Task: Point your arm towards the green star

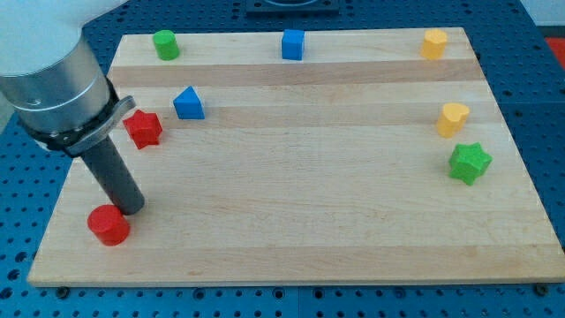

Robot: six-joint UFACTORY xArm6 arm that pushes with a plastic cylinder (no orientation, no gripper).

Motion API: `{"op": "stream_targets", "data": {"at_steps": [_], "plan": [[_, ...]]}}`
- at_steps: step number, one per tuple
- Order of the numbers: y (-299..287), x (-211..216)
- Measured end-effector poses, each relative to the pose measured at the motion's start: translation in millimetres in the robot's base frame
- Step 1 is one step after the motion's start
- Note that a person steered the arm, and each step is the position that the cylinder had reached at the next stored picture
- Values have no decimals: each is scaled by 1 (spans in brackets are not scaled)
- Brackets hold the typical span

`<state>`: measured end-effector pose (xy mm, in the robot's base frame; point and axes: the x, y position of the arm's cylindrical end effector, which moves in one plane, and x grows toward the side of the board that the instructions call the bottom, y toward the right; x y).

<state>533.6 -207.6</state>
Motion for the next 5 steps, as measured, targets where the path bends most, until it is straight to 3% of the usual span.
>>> {"op": "stream_targets", "data": {"at_steps": [3, 5], "plan": [[7, -11], [65, -46]]}}
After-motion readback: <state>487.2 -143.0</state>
